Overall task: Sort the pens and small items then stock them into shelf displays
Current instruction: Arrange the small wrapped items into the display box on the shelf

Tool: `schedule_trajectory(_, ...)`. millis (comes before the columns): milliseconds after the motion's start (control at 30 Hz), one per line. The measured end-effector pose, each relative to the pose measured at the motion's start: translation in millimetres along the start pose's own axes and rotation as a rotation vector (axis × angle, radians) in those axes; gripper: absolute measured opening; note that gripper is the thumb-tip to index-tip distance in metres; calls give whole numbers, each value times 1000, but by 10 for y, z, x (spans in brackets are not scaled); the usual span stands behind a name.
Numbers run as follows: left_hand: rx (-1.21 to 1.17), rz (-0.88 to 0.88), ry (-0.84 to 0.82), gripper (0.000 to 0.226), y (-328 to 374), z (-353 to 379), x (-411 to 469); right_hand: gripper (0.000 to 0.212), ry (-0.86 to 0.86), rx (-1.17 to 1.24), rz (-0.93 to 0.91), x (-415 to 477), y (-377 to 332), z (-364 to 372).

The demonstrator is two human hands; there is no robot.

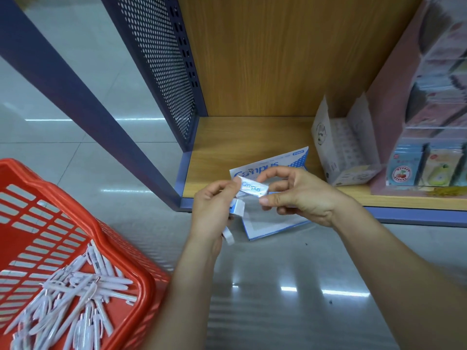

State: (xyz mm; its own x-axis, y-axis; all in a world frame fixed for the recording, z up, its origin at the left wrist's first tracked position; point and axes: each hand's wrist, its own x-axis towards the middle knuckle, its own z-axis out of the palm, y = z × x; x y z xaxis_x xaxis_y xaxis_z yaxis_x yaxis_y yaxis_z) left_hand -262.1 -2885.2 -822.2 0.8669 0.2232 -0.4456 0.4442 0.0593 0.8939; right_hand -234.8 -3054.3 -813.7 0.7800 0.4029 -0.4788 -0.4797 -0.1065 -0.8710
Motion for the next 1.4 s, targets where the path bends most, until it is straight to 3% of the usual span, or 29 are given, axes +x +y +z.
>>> schedule_trajectory(100,31,-18,42,18,-107,0,26,23,169,200,23,56,146,9)
schedule_trajectory(200,121,-28,34,25,-239,9,70,22,239,199,50,107,266,32)
schedule_trajectory(300,187,-10,51,23,-357,27,112,25,311,75,48,172,345,40)
schedule_trajectory(400,261,32,152,4,-430,24,173,21,444,-69,63,260,407,33)
schedule_trajectory(667,415,90,68,25,-560,15,277,23,596,-515,96,506,645,214)
schedule_trajectory(800,486,90,58,29,-579,24,321,29,651,-694,32,532,655,291)
schedule_trajectory(967,761,119,79,34,-555,84,388,42,648,-807,26,599,636,308)
schedule_trajectory(1133,759,107,141,30,-498,122,479,40,553,-786,-40,682,666,278)
schedule_trajectory(1400,733,13,167,27,-463,169,559,43,612,-864,-62,667,658,247)
